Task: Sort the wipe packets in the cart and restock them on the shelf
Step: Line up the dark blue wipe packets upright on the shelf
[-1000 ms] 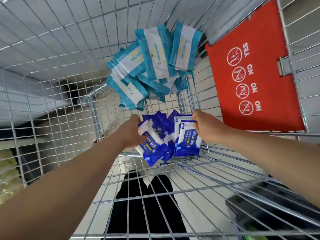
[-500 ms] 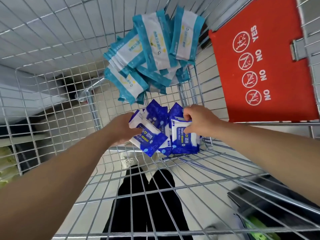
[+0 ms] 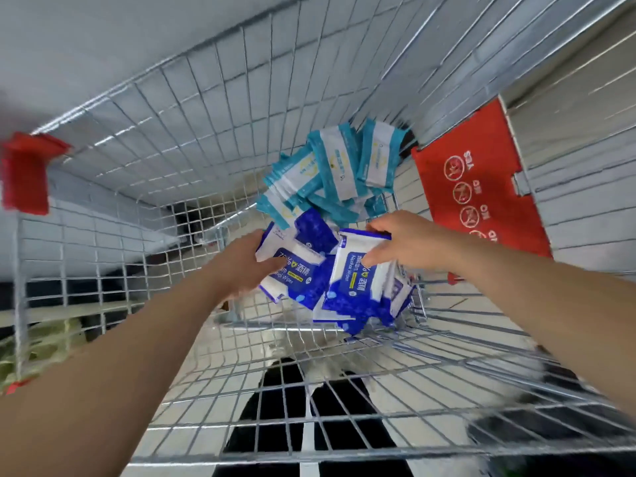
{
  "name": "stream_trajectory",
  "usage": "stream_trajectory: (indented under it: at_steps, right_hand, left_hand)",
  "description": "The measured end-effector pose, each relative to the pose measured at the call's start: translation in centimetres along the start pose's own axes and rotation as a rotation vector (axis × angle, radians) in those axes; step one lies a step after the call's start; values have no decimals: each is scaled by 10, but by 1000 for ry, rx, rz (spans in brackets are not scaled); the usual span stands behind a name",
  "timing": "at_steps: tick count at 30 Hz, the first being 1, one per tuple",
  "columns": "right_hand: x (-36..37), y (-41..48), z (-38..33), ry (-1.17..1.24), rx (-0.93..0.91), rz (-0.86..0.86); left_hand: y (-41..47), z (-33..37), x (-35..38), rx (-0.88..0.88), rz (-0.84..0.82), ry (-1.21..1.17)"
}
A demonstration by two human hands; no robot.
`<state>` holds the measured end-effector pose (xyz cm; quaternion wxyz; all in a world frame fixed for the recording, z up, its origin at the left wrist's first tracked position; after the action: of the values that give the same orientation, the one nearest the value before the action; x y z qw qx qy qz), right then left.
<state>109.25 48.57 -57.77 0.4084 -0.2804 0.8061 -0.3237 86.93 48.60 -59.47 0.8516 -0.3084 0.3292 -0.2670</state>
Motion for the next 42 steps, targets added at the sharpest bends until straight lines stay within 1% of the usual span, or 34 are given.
stream_trajectory:
  at_steps: [6,9,13,16,21,27,32,34,37,42]
  right_hand:
    - [-59,-73,-98,133,-185,116]
    - [-81,-115,-151,169,-293,157]
    - [-105,-187,-236,144,-507,211]
    - [-111,-253,-309,116,-701,218]
    - [-101,-359,-429,205,-974,191]
    - [-42,-463,-568,187,-1216,138]
    - [49,-536,-668,70,-1386,90]
    - [90,-557,-703,33,-1420,75]
    - [153,-582,-757,23,-1460,77]
    - [255,-604,-836,-13,-1425,81]
  left_hand:
    - [-92,47,-85,63,265,-122]
    - [-155,62,-120,91,416,-248]
    - [-260,84,-156,160,613,-401]
    - [-354,92,-183,187,797,-412]
    - [-510,85,-224,203,1098,-394]
    - [-676,44,-256,206,1417,-382]
    - [-797,-26,-272,159,1639,-384]
    - [-840,-63,-279,136,1690,-396]
    - [-898,-125,-290,115,1710,-415]
    - [-978,-226,-315,60,1738,-469]
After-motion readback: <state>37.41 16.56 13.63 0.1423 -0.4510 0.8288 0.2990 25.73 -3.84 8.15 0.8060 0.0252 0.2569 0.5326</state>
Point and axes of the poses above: each hand's wrist, its own y-axis towards the middle knuckle, its own x-axis out of the palm, z = x × y, the point moved 9 cm from there along y, towards the middle knuckle, and after that the axes turned 2 degrees about -y, right-handed, at the moved point
